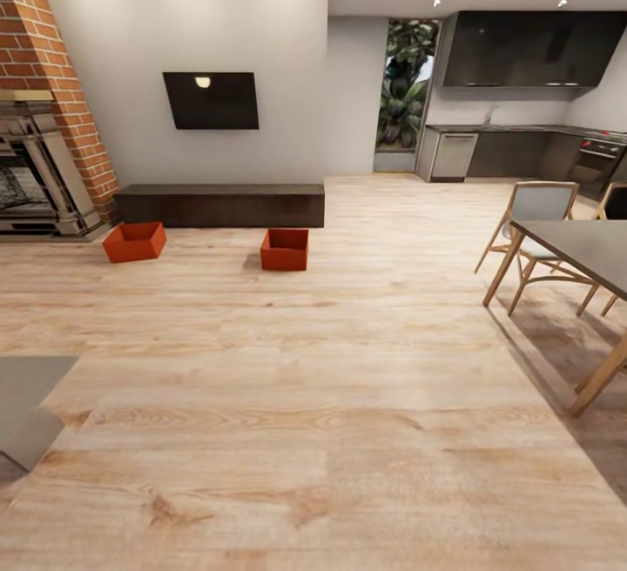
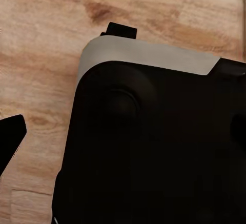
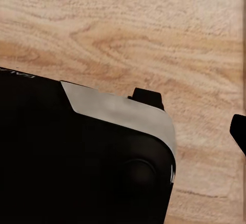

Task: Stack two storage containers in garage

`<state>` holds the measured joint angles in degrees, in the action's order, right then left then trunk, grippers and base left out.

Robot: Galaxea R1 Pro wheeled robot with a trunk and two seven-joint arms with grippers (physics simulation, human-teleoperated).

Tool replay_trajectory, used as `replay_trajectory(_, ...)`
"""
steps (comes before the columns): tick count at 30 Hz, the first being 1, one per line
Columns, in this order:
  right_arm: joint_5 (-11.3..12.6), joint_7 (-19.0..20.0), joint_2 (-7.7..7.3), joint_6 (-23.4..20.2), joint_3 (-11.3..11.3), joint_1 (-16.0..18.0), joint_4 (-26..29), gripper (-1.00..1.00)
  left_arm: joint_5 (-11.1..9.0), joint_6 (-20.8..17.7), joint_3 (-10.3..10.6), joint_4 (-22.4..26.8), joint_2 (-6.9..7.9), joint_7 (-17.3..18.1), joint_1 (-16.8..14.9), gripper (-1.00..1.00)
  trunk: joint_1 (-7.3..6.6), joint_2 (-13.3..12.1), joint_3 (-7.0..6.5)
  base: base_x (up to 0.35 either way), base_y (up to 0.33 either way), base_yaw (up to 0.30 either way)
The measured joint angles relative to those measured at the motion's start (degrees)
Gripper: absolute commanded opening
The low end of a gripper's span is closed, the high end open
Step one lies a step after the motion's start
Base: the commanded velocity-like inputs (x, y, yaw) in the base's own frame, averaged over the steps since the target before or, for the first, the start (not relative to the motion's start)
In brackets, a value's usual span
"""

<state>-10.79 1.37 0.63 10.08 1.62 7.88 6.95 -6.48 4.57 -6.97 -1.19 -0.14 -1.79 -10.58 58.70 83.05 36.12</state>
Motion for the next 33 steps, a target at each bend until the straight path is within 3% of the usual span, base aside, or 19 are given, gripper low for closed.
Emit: replay_trajectory(33, -0.46, 0.01, -0.15, 0.02, 0.08, 0.0, 0.2, 1.0, -0.06, 0.07, 0.2, 0.0, -0.2, 0.0, 0.0, 1.0, 0.0, 0.0, 0.0, 0.301, 0.008, 0.0)
